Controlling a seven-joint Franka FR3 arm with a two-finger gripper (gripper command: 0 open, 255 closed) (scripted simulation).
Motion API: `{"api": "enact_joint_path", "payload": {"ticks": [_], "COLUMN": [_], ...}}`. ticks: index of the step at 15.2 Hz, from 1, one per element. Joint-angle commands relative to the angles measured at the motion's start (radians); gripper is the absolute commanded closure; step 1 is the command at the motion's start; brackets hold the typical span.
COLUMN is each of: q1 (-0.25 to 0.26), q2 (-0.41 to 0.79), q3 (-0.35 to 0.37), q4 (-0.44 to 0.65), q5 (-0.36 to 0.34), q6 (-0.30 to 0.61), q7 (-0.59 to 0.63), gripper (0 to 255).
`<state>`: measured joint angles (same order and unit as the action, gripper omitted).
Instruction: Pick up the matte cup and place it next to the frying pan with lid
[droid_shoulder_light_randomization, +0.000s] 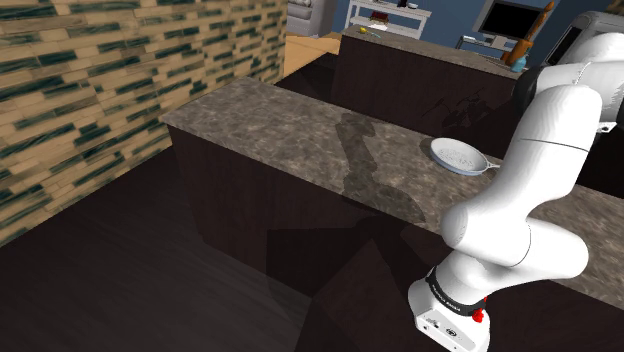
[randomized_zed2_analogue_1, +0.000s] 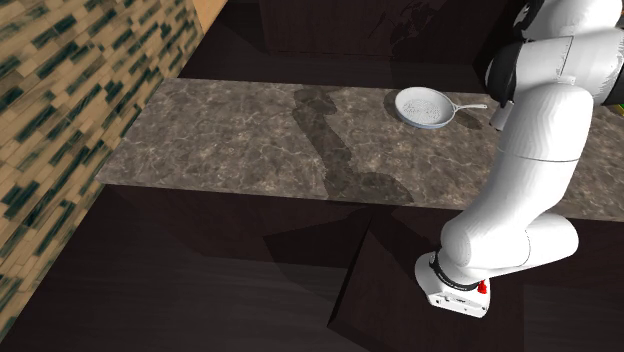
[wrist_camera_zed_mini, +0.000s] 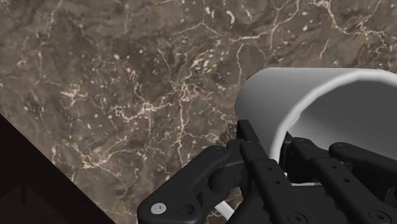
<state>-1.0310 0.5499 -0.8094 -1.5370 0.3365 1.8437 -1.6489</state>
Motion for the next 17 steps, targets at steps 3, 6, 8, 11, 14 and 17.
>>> {"api": "enact_joint_path", "payload": {"ticks": [3, 6, 8, 11, 14, 17], "q1": [0.001, -0.001, -0.001, -0.001, -0.001, -0.001], "q2": [0.014, 0.026, 0.026, 0.026, 0.026, 0.026], "q3": [0.008, 0.015, 0.015, 0.015, 0.015, 0.015], "q4": [-0.036, -0.053, -0.053, -0.053, -0.053, -0.053], "q5": [0.012, 0.022, 0.022, 0.022, 0.022, 0.022], "q6": [0.046, 0.073, 0.073, 0.073, 0.073, 0.073], "q7": [-0.007, -0.012, -0.012, -0.012, -0.012, -0.012], "gripper": [255, 255, 255, 255, 0, 0]}}
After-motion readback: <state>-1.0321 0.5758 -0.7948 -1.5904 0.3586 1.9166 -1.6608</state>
